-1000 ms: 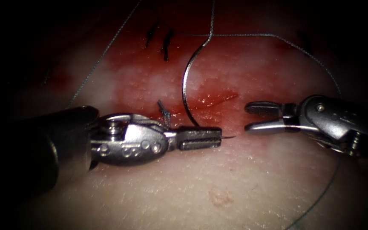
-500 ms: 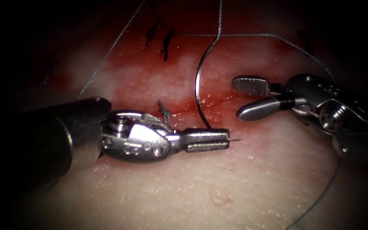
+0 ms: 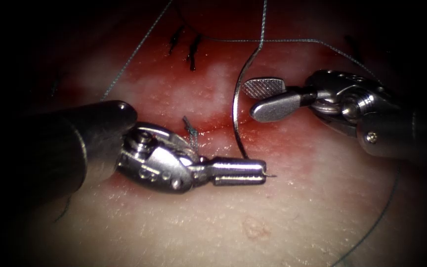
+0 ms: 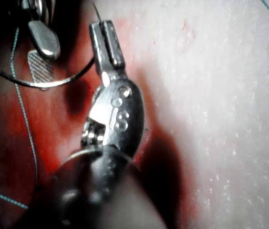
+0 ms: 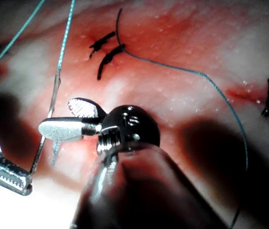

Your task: Wound Closure

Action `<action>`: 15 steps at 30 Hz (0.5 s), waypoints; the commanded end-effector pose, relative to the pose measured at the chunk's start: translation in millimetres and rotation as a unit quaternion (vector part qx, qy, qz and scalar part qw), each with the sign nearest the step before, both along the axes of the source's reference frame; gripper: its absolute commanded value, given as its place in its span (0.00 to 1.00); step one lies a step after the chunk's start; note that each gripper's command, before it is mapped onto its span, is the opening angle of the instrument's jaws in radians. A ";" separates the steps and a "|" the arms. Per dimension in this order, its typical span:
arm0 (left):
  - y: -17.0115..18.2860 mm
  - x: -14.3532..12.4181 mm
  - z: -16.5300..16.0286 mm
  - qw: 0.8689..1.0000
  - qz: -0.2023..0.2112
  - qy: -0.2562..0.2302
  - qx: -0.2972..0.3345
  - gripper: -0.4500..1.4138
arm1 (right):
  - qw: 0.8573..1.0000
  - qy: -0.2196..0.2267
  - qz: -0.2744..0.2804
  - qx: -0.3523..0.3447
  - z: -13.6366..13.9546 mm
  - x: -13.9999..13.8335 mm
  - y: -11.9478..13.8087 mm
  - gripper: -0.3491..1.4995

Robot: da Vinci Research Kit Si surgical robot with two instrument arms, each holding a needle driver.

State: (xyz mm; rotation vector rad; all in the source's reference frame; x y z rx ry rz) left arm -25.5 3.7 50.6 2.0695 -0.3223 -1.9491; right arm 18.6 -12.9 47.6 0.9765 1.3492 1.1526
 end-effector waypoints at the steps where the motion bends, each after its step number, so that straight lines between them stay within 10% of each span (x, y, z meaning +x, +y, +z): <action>1: 0.2 -0.6 0.7 1.000 0.003 -0.003 -0.002 0.00 | 1.000 0.010 -0.002 0.006 0.5 1.3 -0.1 0.80; 15: 0.1 -0.5 0.6 1.000 0.010 -0.023 -0.007 0.00 | 0.998 0.056 -0.013 0.023 0.0 2.9 -0.4 0.63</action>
